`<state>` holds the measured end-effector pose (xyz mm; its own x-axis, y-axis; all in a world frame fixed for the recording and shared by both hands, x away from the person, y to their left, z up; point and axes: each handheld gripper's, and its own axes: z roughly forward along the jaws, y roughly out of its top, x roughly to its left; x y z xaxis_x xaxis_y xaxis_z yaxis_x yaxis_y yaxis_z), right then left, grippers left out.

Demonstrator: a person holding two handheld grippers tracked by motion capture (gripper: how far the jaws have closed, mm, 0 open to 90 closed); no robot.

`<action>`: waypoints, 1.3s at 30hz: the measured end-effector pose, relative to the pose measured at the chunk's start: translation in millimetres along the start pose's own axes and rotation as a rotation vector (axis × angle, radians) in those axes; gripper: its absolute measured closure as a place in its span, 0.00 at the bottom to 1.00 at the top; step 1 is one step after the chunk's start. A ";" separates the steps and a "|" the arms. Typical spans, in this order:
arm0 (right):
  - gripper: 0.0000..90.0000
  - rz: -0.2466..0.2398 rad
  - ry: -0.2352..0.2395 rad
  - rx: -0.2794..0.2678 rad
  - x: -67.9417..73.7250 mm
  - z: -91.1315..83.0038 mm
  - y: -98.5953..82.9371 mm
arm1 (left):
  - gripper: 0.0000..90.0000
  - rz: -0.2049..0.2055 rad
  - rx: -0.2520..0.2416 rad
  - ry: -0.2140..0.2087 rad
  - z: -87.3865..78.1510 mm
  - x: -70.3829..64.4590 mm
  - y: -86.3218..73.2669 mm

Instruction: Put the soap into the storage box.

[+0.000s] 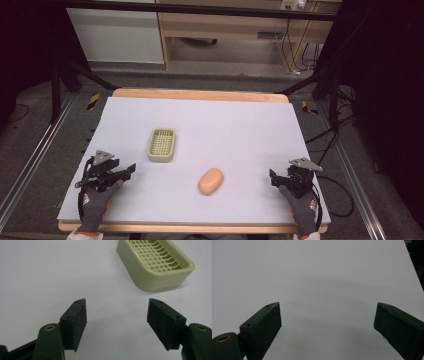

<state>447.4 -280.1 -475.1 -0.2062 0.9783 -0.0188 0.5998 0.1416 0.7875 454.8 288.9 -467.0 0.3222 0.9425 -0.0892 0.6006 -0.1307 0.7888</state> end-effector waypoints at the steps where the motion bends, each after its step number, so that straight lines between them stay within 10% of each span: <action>1: 0.09 0.000 0.000 0.000 0.0 0.0 0.0 | 0.37 0.000 0.000 0.000 0.0 0.0 0.0; 39: 0.07 -0.002 -0.020 -0.027 2.9 -4.5 -0.1 | 0.32 0.097 -0.001 -0.131 -2.6 -58.2 12.4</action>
<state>443.3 -278.0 -472.4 -0.1919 0.9809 -0.0329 0.5784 0.1401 0.8036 441.5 233.2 -450.4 0.4717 0.8771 -0.0909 0.5609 -0.2189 0.7984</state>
